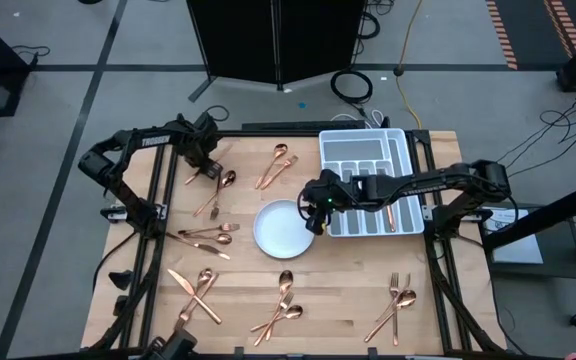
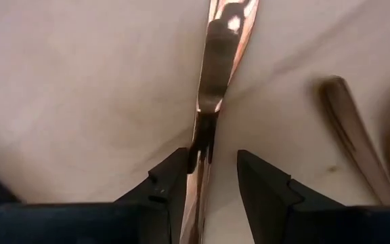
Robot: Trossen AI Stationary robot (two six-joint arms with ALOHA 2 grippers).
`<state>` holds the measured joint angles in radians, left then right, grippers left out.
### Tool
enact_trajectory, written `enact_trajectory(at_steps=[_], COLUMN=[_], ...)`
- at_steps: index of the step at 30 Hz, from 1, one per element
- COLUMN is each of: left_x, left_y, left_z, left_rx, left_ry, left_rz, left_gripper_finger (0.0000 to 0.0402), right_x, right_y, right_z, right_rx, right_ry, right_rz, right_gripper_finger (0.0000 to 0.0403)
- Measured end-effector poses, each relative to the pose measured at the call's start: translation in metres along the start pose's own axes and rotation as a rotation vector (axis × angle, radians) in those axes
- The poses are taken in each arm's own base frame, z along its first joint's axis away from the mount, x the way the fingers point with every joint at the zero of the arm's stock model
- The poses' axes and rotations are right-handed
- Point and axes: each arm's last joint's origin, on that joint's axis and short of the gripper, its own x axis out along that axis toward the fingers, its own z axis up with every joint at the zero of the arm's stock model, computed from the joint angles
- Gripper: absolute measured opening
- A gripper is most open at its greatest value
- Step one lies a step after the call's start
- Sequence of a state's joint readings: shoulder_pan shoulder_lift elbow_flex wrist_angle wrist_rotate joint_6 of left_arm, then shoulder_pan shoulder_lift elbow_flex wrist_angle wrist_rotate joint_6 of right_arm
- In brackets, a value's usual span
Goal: Sort silverware
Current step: Put the knife in the silverware tray
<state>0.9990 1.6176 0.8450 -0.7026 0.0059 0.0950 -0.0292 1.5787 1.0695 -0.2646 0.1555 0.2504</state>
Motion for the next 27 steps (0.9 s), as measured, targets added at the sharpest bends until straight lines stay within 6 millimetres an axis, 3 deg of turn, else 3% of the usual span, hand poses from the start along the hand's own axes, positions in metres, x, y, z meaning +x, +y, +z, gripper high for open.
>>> enact_trajectory(at_steps=[5,16,25,27], left_x=[0.0,0.0,-0.001,-0.001], left_y=[-0.01,-0.04,-0.039,-0.037], left_z=[0.001,0.002,0.006,0.007], left_rx=[0.054,0.288,0.299,0.294], left_ry=[-0.005,-0.018,-0.055,-0.06], left_rz=[-0.067,-0.032,0.014,0.016], left_gripper_finger=[0.0122,0.0116,0.0013,0.0005], right_x=[-0.001,-0.002,-0.002,-0.002], right_y=[0.007,0.012,0.012,0.012], right_z=[-0.002,-0.003,-0.003,-0.003], right_rx=[-0.015,0.009,0.031,0.031], right_ry=[0.002,0.002,0.0,0.0], right_rz=[0.016,0.027,0.028,0.028], right_gripper_finger=[0.0116,0.0116,0.0116,0.0116])
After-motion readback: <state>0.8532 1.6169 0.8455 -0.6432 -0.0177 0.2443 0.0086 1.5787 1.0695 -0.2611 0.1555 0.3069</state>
